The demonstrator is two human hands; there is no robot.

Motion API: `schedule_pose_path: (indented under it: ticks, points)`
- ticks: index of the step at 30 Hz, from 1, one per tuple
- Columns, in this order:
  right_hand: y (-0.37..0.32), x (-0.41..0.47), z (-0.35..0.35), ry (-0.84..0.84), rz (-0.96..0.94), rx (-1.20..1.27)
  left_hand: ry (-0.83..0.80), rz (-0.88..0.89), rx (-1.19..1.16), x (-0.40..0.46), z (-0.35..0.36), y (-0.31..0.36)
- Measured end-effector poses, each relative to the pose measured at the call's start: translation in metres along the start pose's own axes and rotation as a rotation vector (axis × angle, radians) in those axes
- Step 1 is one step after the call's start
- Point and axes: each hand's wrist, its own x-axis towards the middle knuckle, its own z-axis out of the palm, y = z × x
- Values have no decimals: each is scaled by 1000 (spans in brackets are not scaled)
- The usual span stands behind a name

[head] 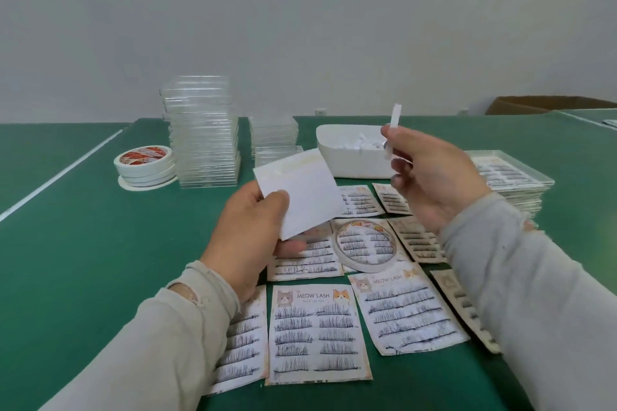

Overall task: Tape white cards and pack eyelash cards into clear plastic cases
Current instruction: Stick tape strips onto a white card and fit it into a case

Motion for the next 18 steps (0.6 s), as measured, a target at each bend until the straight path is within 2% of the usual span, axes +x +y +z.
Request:
schedule_pose_path:
  ticks: [4,11,15,18]
  points:
    - [-22,57,15,-18,-123,-348,102,104,15,7,-3,0]
    - [-2,134,55,2,7,-768,159,128,34,13,-8,-4]
    - [-6,138,50,23,-5,-837,178,121,27,14,-9,-5]
    - [-18,123,39,48,-86,-842,170,127,39,11,-7,-3]
